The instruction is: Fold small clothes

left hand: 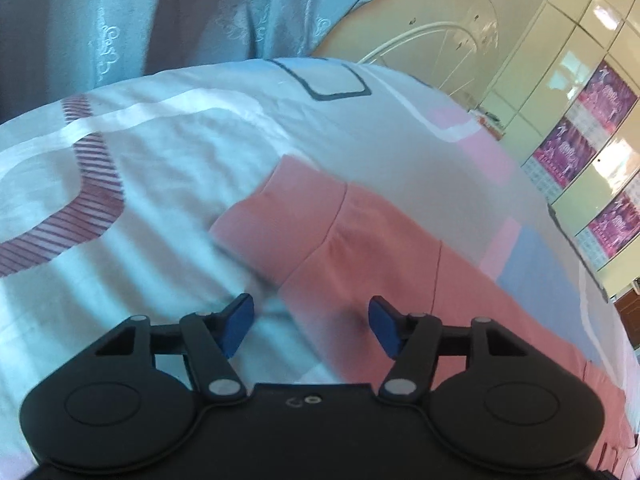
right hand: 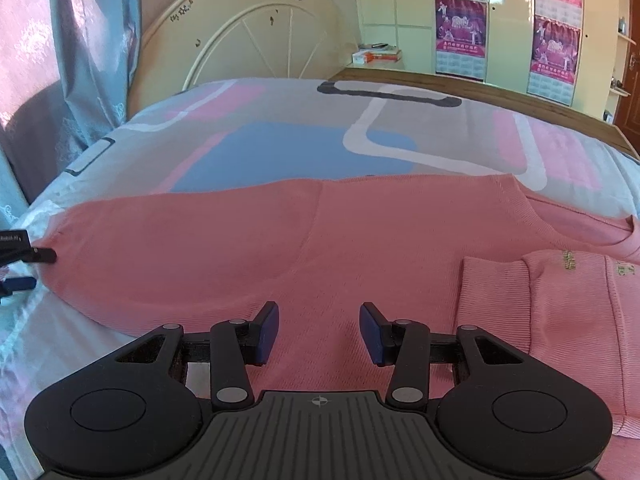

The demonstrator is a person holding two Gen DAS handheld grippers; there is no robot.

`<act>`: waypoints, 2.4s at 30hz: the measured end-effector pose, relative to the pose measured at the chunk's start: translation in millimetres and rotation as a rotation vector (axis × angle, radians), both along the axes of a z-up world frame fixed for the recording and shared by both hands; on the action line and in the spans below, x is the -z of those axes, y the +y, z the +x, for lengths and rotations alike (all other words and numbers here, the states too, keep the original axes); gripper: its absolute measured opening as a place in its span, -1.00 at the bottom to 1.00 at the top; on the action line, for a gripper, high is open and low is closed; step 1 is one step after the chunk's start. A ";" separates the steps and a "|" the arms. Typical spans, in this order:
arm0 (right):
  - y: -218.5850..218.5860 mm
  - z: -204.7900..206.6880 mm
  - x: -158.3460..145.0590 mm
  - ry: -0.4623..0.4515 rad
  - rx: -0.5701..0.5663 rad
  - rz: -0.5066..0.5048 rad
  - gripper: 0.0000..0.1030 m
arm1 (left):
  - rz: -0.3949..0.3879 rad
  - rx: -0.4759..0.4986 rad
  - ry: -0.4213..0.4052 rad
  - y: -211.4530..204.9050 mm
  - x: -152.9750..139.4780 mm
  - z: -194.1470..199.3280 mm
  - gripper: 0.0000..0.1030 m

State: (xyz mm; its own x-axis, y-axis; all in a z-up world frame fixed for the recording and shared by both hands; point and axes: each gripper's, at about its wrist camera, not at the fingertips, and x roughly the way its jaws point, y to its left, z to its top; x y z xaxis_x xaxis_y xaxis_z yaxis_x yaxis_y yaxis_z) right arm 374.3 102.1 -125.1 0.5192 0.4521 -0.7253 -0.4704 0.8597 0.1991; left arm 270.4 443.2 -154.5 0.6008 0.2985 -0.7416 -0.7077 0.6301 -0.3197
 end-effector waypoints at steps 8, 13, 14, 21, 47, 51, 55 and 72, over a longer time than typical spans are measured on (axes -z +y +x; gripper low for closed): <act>-2.2 6.8 8.2 0.005 0.015 -0.023 -0.13 | -0.010 -0.013 -0.038 5.1 4.1 9.6 -0.78; -8.0 9.0 9.1 -0.006 0.032 -0.030 -0.13 | 0.030 0.014 -0.082 -8.2 -10.2 10.9 -0.80; -7.5 10.4 12.9 0.000 0.033 -0.046 -0.13 | 0.038 0.023 -0.089 -11.5 -13.9 12.5 -0.80; -9.9 15.6 25.0 0.035 0.017 -0.062 -0.13 | 0.132 0.172 -0.154 -56.8 -53.8 28.6 -0.80; -205.3 -5.6 -12.9 0.005 0.328 -0.041 -0.13 | 0.235 1.007 -0.003 -403.2 9.8 117.6 -0.43; -227.8 -11.5 -13.7 0.021 0.357 0.002 -0.03 | 0.293 1.005 -0.048 -413.7 1.9 98.2 0.72; -229.1 -13.0 -17.0 0.021 0.339 0.034 0.21 | 0.328 0.975 -0.071 -401.3 -11.8 84.2 0.70; -152.9 17.9 1.1 0.116 0.172 0.101 -0.88 | 0.316 0.532 0.076 -256.3 -4.6 75.1 0.67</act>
